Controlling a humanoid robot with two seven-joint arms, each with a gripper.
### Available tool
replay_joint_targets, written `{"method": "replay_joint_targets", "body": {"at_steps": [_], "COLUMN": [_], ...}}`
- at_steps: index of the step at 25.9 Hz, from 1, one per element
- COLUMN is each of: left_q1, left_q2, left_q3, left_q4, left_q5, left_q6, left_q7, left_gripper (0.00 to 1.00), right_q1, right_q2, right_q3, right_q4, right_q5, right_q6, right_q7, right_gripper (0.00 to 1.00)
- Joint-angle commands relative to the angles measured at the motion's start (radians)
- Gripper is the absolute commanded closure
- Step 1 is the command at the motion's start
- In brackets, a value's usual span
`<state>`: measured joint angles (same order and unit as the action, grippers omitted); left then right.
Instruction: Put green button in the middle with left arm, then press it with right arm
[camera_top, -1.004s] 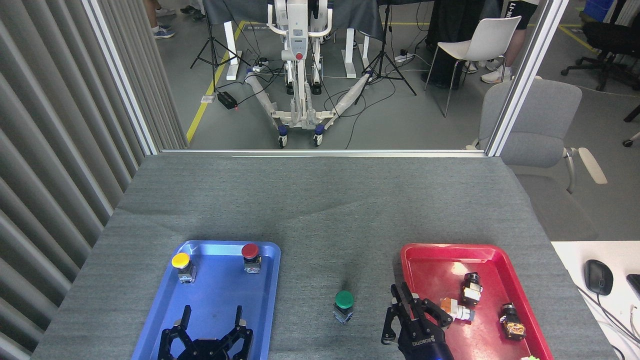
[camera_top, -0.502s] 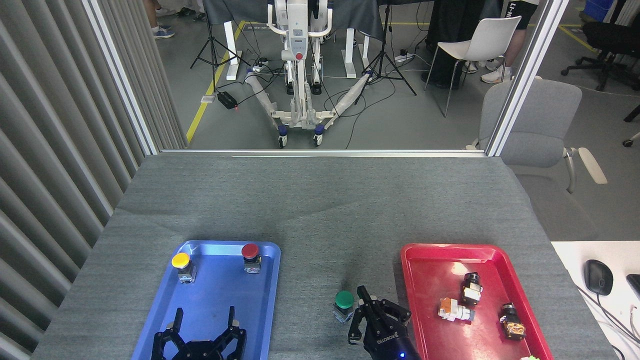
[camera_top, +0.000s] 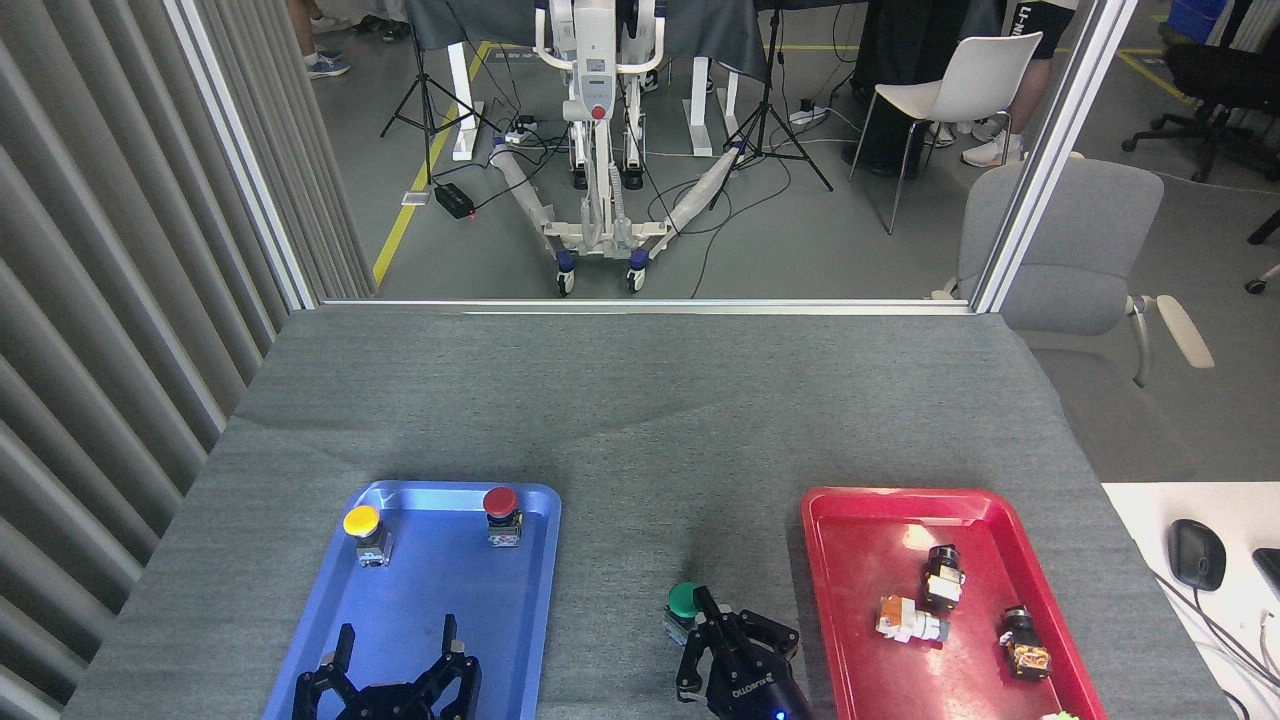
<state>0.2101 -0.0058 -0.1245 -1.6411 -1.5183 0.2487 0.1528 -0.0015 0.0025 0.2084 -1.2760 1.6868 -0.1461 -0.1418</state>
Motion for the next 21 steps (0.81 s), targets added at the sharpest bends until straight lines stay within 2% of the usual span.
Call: {"method": "replay_joint_targets", "body": {"at_steps": [1,21], "left_q1": [0.000,0.002], "left_q2": [0.000,0.001], "left_q3": [0.000,0.002], "left_q4": [-0.002,-0.003], "left_q5": [0.001,0.004], "left_q6": [0.000,0.003], "left_q7": [0.001,-0.001], "left_gripper": [0.01,0.01], "right_q1": [0.000,-0.017], "right_q2": [0.001,0.010], "right_q3": [0.000,0.002], "right_q4": [-0.002,0.010], "right_q5": [-0.001,-0.004], "right_q6": [0.000,0.022], "right_q7": [0.001,-0.005], "right_gripper": [1.00,1.00]}}
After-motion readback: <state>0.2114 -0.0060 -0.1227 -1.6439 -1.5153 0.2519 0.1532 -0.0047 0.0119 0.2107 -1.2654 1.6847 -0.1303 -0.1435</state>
